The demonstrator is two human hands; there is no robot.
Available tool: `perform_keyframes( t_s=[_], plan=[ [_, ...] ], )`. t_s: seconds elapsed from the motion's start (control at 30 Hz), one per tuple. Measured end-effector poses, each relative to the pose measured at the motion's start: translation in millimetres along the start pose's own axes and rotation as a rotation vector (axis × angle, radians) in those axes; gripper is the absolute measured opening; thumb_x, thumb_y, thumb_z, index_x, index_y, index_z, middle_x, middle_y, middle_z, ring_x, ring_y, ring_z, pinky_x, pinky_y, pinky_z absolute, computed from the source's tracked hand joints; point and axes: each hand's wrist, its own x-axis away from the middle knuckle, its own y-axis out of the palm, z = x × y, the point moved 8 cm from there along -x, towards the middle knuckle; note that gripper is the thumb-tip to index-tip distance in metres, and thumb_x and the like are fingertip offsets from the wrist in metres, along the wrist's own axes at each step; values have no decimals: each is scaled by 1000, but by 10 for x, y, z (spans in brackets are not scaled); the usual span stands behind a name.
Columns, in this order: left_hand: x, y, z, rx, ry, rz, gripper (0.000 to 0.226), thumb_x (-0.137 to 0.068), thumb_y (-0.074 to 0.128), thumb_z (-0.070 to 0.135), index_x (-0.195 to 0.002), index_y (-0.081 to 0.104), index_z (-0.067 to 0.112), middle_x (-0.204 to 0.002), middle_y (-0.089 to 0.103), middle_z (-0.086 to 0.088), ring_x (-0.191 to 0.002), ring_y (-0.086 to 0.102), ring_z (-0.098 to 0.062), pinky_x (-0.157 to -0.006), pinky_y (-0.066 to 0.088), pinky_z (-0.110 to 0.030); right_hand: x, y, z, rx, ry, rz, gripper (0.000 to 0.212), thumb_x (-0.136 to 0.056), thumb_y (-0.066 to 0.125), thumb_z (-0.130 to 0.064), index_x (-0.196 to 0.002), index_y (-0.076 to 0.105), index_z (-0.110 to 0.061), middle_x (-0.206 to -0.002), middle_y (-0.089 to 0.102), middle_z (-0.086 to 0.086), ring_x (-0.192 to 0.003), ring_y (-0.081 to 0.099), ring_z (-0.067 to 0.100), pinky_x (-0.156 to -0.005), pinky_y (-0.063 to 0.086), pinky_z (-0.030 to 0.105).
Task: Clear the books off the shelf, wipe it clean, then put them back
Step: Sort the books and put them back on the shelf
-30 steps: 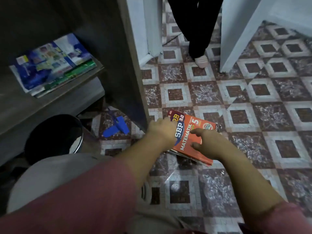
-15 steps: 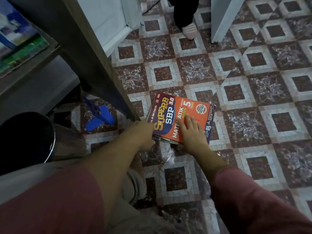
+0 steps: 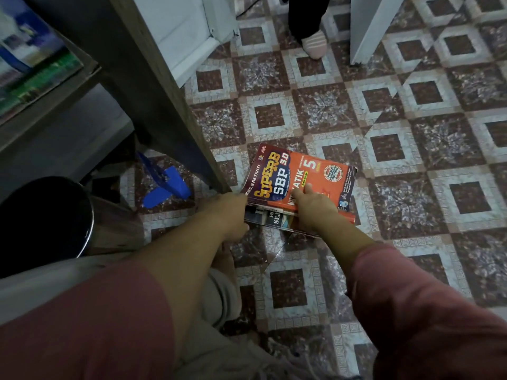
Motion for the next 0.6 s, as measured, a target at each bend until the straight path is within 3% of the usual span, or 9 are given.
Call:
perform_keyframes(
  t_s=[0.13,0.33,0.4,0.5,0.6],
  plan=[
    [55,-150,62,79,26,104,59,-87,65,33,-137,37,22,-131,46,-4,-118,48,-27,-92,48,-43,161,-274,-16,20,13,37,42,-99,43,-17,-140,40,-26,-133,54,9,-114,57,32,-89,49,42],
    [356,-679,149,-16,120,413,71,-78,73,23,-139,38,21,-132,43,-3,-122,41,-22,-101,36,-37,829,-1017,-261,45,54,194,41,-95,46,-17,-128,54,-38,-112,65,2,-100,64,26,-71,42,32],
    [509,-837,97,-46,121,388,61,-79,72,26,-133,44,24,-129,48,-2,-123,43,-22,-109,29,-40,1123,-1295,-442,55,4,193,42,-93,47,-17,-128,51,-41,-109,65,2,-97,64,25,-69,43,33],
    [883,-1134,-121,-153,82,329,28,-88,62,26,-115,56,28,-114,61,1,-115,54,-22,-116,21,-43,1565,-1698,-784,82,-98,201,40,-95,45,-18,-126,51,-43,-101,63,-2,-93,62,23,-69,44,32],
    [1463,-1397,-510,-112,75,383,18,-92,54,25,-108,61,26,-105,64,0,-107,58,-22,-108,30,-39,1952,-2059,-1248,76,-205,279,40,-95,47,-23,-127,50,-47,-92,59,-5,-90,61,21,-68,44,31]
  ],
)
